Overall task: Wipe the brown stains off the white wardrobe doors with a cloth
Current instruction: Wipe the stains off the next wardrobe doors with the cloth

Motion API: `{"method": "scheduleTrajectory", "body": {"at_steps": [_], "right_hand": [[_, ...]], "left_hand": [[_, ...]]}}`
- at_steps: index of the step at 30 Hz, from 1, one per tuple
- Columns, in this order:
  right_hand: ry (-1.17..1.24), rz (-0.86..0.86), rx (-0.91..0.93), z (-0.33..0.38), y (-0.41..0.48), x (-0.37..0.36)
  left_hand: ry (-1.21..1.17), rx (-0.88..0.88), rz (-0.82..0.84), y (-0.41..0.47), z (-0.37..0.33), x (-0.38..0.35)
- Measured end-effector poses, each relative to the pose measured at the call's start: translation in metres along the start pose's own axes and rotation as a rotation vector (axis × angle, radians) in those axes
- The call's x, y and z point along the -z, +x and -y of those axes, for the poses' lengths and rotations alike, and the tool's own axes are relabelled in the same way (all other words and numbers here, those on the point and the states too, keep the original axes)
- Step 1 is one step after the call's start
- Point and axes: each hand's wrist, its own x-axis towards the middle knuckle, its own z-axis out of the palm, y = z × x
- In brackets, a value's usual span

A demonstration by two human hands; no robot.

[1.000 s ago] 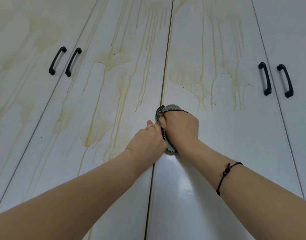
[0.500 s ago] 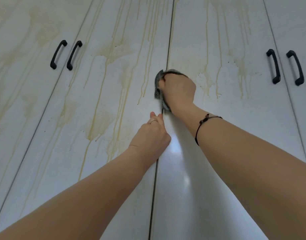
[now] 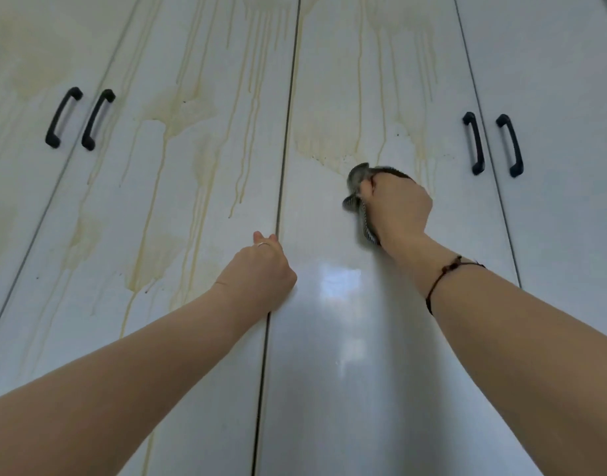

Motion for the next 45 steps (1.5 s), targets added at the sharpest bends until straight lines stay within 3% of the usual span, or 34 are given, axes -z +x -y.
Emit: {"method": "scheduleTrajectory", "body": {"at_steps": [3, 7, 10, 13, 16, 22, 25, 28, 32, 37, 40, 43, 45], "right_hand": [[0.025, -0.01, -0.082, 0.043, 0.025, -0.004], [0.111, 0.087, 0.189, 0.112, -0.031, -0.026], [0.143, 0.101, 0.305, 0.098, -0.061, -0.027], [0.073, 0.093, 0.405, 0.051, -0.062, -0.017], [0.006, 0.046, 0.256, -0.007, -0.034, -0.007], [-0.052, -0.163, -0.301, -0.133, 0.019, 0.019], [-0.049, -0.217, -0.455, -0.146, 0.012, 0.02], [-0.02, -0.229, -0.487, -0.124, 0.0, 0.016], [0.027, -0.161, -0.317, -0.058, -0.019, 0.008], [0.099, 0.061, 0.188, 0.041, -0.095, -0.005], [0.109, 0.178, 0.422, 0.042, -0.137, -0.003], [0.064, 0.178, 0.453, -0.003, -0.139, 0.009], [0.008, 0.128, 0.259, -0.043, -0.123, 0.019]], "left_hand": [[-0.033, 0.069, 0.026, -0.008, -0.002, -0.003], [-0.125, 0.103, -0.141, -0.005, -0.005, -0.004], [-0.14, 0.137, -0.198, -0.007, -0.005, -0.001], [-0.1, 0.143, 0.035, -0.007, -0.001, 0.009], [-0.095, 0.069, 0.059, 0.0, -0.003, 0.0], [-0.041, 0.098, 0.072, 0.007, -0.011, 0.002], [-0.076, 0.163, 0.065, 0.007, -0.017, 0.005], [-0.094, 0.158, 0.149, 0.006, -0.015, 0.005], [-0.217, 0.137, 0.083, 0.01, -0.011, 0.004], [-0.268, 0.158, 0.078, 0.011, -0.016, 0.005], [-0.234, 0.187, 0.058, 0.01, -0.015, 0.009], [-0.223, 0.153, 0.069, 0.008, -0.007, 0.015], [-0.232, 0.136, 0.079, 0.011, -0.001, 0.025]]}}
